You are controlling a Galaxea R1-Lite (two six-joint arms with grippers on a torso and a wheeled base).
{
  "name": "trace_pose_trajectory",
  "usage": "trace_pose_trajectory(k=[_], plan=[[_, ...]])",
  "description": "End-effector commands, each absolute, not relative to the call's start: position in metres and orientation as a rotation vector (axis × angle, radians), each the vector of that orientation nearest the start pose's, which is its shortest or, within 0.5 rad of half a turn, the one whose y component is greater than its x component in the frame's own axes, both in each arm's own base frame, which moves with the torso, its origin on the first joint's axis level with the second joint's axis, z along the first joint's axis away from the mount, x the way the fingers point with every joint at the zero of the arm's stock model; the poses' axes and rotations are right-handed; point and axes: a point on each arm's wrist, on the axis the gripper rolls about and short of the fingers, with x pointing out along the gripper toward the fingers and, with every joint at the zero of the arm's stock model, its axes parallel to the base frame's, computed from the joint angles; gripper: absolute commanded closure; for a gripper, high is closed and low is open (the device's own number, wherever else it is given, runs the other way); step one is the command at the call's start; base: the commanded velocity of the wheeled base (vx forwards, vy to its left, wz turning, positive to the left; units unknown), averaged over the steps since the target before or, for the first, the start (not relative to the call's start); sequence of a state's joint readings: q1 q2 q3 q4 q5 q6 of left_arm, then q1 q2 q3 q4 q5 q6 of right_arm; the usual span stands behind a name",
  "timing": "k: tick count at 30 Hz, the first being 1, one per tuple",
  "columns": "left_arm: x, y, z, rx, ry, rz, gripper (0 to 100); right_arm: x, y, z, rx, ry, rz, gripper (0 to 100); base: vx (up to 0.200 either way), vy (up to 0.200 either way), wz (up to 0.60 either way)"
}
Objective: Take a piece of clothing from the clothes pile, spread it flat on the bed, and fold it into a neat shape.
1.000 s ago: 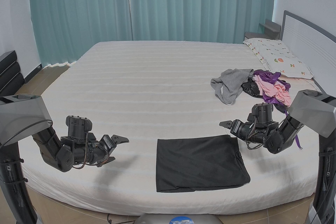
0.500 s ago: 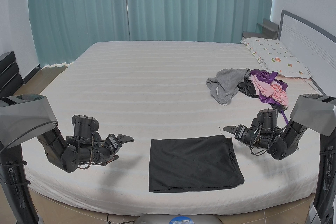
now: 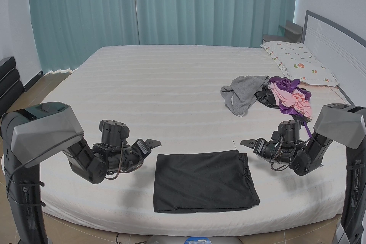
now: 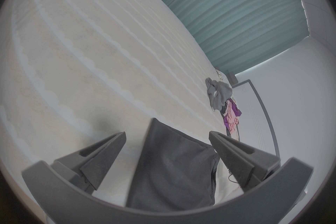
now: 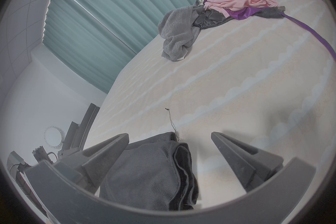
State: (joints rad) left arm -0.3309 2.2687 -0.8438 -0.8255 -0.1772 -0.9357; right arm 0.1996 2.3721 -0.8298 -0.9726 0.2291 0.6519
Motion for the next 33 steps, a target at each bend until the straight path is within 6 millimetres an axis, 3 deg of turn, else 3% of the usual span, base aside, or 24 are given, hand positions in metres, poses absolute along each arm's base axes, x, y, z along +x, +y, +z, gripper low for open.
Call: trace_pose_trajectory(k=[1,5,11,25,26,33], plan=[[0.367,-0.147,-0.008,-0.817,0.789,-0.186,0,0.372,0.082,-0.021,0.632,0.698,0.217,0,0.000,0.000,0.00],[0.383,-0.153,-0.019,-0.804,0.746,-0.143,0,0.374,0.083,-0.025,0.637,0.707,0.228,0,0.000,0.000,0.00],[0.385,-0.154,-0.031,-0.722,0.731,-0.121,0,0.377,0.085,-0.024,0.659,0.705,0.230,0,0.000,0.000,0.00],[0.393,-0.171,-0.036,-0.706,0.715,-0.153,0,0.380,0.089,-0.027,0.656,0.708,0.239,0,0.000,0.000,0.00],[0.393,-0.171,-0.035,-0.707,0.713,-0.154,100,0.380,0.089,-0.027,0.656,0.708,0.239,0,0.000,0.000,0.00],[0.393,-0.171,-0.038,-0.688,0.703,-0.137,100,0.379,0.090,-0.028,0.655,0.714,0.236,0,0.000,0.000,0.00]])
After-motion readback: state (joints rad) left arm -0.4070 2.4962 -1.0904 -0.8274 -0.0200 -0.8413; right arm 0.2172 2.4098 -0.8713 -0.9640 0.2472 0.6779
